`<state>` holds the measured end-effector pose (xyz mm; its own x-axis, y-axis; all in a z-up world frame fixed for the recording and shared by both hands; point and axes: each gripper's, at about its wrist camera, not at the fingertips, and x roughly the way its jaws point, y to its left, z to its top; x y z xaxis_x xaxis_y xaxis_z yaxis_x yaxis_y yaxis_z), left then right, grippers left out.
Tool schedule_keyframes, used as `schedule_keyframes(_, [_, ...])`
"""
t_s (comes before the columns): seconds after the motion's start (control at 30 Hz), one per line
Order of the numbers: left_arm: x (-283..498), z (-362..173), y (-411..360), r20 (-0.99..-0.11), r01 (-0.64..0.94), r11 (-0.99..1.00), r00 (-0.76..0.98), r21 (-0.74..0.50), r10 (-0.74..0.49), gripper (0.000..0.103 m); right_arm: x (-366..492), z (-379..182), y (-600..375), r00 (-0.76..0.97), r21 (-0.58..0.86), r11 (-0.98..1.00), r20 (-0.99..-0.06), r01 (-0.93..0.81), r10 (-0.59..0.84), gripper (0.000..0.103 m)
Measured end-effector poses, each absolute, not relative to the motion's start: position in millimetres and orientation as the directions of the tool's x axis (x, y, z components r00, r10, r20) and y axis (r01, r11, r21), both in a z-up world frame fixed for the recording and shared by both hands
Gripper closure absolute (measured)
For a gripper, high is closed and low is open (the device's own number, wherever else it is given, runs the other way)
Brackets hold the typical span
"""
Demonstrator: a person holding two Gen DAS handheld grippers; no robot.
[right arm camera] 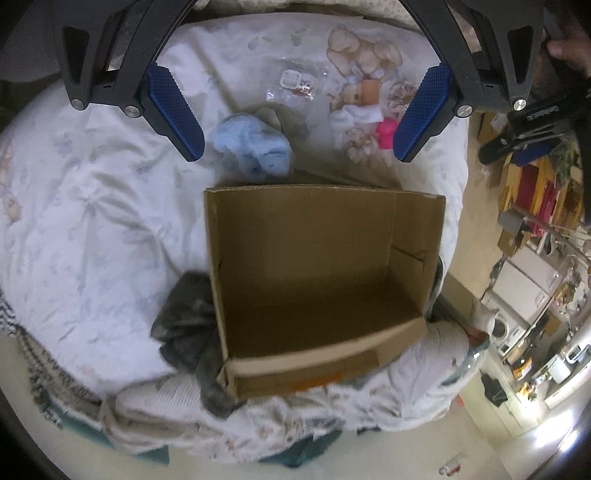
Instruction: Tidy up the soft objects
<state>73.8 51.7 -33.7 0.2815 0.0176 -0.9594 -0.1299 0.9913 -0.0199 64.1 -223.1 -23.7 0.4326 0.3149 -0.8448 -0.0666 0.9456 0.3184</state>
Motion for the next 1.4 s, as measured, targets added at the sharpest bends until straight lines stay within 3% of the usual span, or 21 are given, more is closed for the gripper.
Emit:
schedule_keyframes(0.17, [74.9, -96.0, 51.6, -0.994, -0.159, 0.984, 0.081, -0.082, -0.069, 0.016, 83.0, -51.9, -224.2, 0.342, 0.262, 0.964, -0.903, -0.041, 0.260, 0.000])
schedule_keyframes(0.43, [78.4, -132.6, 44.7, -0.996, -0.163, 0.982, 0.009, -0.091, -0.090, 0.021, 96.0, -85.0, -229.1, 0.269, 0.274, 0.962, -0.925, -0.022, 0.269, 0.000])
schedule_keyframes(0.63, [76.7, -157.1, 56.6, -0.985, -0.220, 0.962, -0.016, -0.162, -0.170, 0.052, 97.6, -97.7, -234.5, 0.254, 0.288, 0.958, -0.927, 0.005, 0.278, 0.000])
schedule_keyframes(0.73, [76.0, -161.9, 57.4, -0.982, -0.216, 0.959, -0.010, -0.181, -0.188, 0.078, 97.3, -98.9, -233.9, 0.254, 0.293, 0.956, -0.925, 0.003, 0.283, 0.000])
schedule_keyframes(0.77, [74.9, -162.3, 56.1, -0.982, -0.211, 0.960, -0.010, -0.185, -0.191, 0.092, 97.3, -99.6, -234.3, 0.255, 0.295, 0.955, -0.924, 0.001, 0.285, 0.000])
schedule_keyframes(0.8, [74.3, -160.3, 53.8, -0.982, -0.201, 0.962, -0.007, -0.186, -0.191, 0.096, 97.9, -99.8, -233.7, 0.255, 0.297, 0.955, -0.923, -0.001, 0.287, 0.000])
schedule_keyframes(1.13, [73.9, -90.4, 44.5, -0.954, -0.080, 0.962, 0.173, -0.261, -0.245, 0.096, 97.4, -98.6, -237.1, 0.256, 0.300, 0.954, -0.923, 0.021, 0.285, 0.000])
schedule_keyframes(1.4, [76.6, -69.7, 52.9, -0.947, -0.069, 0.964, 0.221, -0.255, -0.235, 0.096, 107.4, -121.0, -254.1, 0.186, 0.322, 0.939, -0.936, 0.118, 0.298, 0.000])
